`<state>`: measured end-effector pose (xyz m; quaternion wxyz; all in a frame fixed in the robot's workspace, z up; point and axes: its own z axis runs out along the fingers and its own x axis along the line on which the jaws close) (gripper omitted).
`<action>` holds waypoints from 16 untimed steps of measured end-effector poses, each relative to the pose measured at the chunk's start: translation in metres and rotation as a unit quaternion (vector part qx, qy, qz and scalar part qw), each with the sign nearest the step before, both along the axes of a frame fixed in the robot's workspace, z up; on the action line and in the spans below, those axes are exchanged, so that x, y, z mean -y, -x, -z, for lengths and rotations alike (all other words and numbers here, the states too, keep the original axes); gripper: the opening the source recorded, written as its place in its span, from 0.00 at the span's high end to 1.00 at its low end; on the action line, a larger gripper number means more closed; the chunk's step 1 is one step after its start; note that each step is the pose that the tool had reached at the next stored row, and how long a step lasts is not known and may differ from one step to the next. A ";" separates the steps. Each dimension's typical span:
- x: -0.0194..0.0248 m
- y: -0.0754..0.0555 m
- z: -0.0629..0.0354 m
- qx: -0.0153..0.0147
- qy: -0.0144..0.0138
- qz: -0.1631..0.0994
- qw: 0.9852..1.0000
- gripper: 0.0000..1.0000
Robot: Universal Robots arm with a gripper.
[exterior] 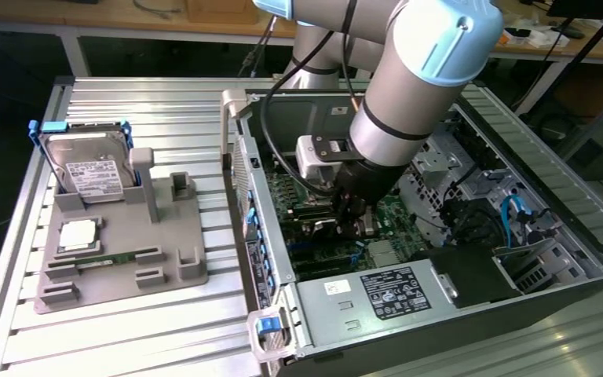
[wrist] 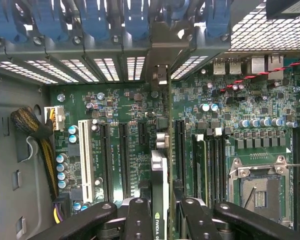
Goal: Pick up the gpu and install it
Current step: 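Insert the gpu into the slot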
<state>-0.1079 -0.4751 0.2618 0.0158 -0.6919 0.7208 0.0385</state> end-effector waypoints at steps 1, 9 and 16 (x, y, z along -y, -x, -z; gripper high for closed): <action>0.0000 0.000 0.0000 0.000 0.000 0.000 1.000 0.73; 0.0000 0.001 0.0002 0.000 0.000 0.000 1.000 0.73; 0.0000 0.004 0.0002 0.000 0.000 0.000 1.000 0.73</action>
